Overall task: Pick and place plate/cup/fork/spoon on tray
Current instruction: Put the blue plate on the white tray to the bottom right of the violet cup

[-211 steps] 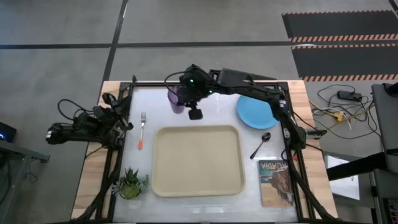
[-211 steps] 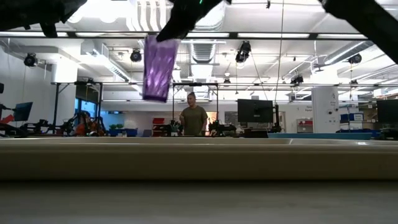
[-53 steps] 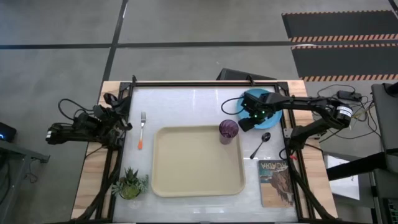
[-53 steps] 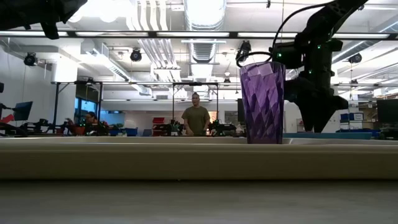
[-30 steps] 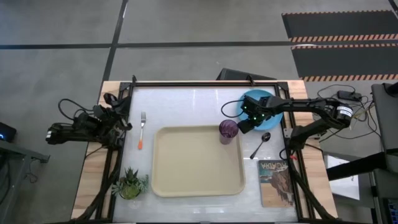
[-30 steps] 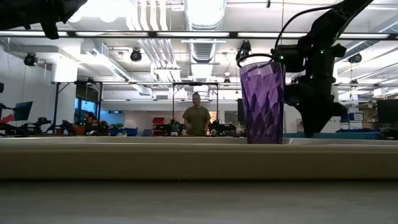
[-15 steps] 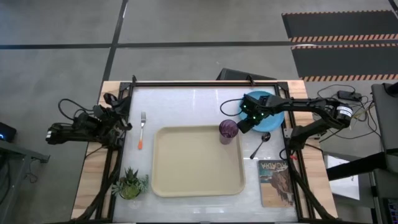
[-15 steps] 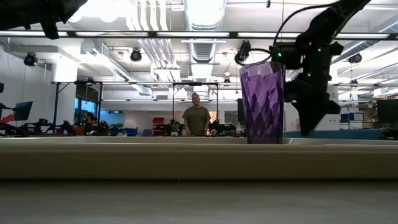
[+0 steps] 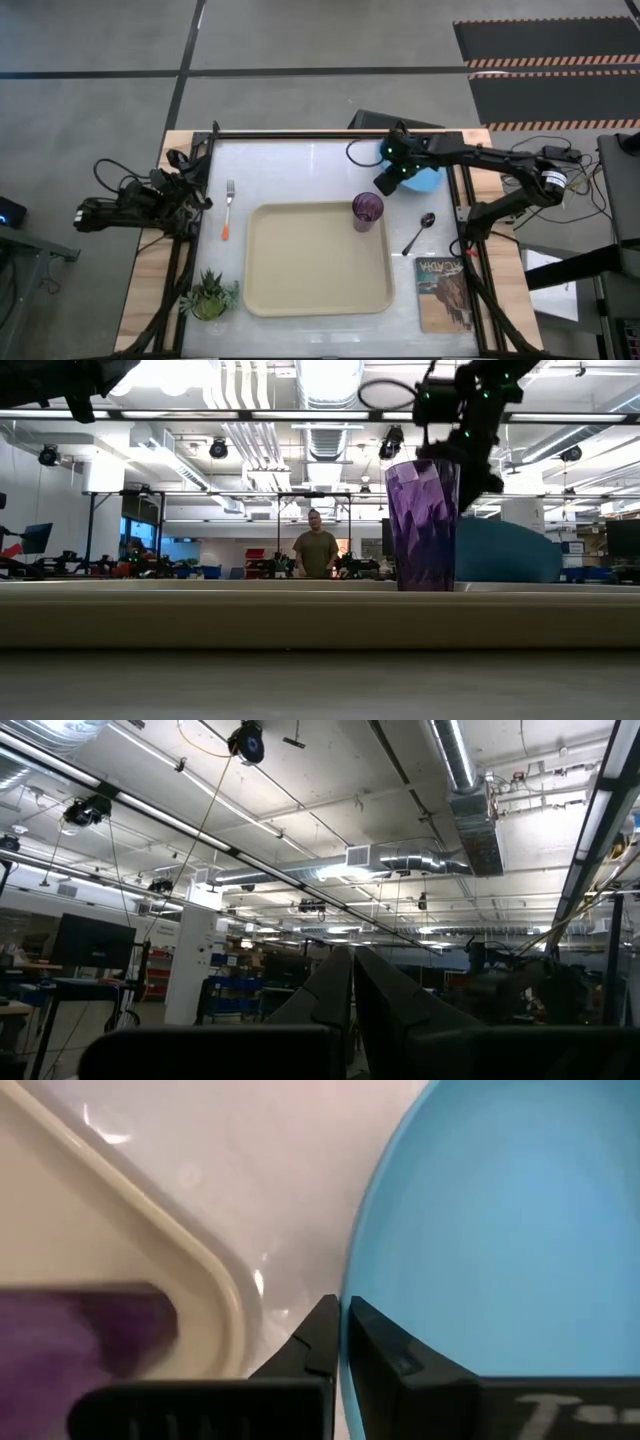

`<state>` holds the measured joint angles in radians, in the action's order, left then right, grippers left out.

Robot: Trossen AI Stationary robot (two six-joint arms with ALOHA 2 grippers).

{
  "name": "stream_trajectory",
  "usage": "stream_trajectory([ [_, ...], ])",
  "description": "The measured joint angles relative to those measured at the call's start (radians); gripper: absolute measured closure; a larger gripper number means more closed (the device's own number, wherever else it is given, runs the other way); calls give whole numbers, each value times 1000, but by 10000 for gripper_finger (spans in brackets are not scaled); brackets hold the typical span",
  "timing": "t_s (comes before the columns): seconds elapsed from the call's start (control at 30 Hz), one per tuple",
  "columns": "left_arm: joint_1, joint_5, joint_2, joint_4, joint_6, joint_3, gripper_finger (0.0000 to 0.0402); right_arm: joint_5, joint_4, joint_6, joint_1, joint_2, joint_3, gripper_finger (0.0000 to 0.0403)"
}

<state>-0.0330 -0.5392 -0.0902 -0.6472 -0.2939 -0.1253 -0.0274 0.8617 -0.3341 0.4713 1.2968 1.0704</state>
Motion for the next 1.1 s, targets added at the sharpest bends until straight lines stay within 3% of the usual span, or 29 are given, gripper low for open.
stream_trajectory([
  [0.43, 0, 0, 0, -2, 0, -1, 402, -107, -14, 92, -58, 1, 211, 395],
  [0.7, 0, 0, 0, -5, 0, -2, 402, -106, -162, 158, -147, 9, 338, 394],
  [1.1, 0, 0, 0, -18, -1, -3, 402, -95, -195, 357, -408, 243, 584, 394],
])
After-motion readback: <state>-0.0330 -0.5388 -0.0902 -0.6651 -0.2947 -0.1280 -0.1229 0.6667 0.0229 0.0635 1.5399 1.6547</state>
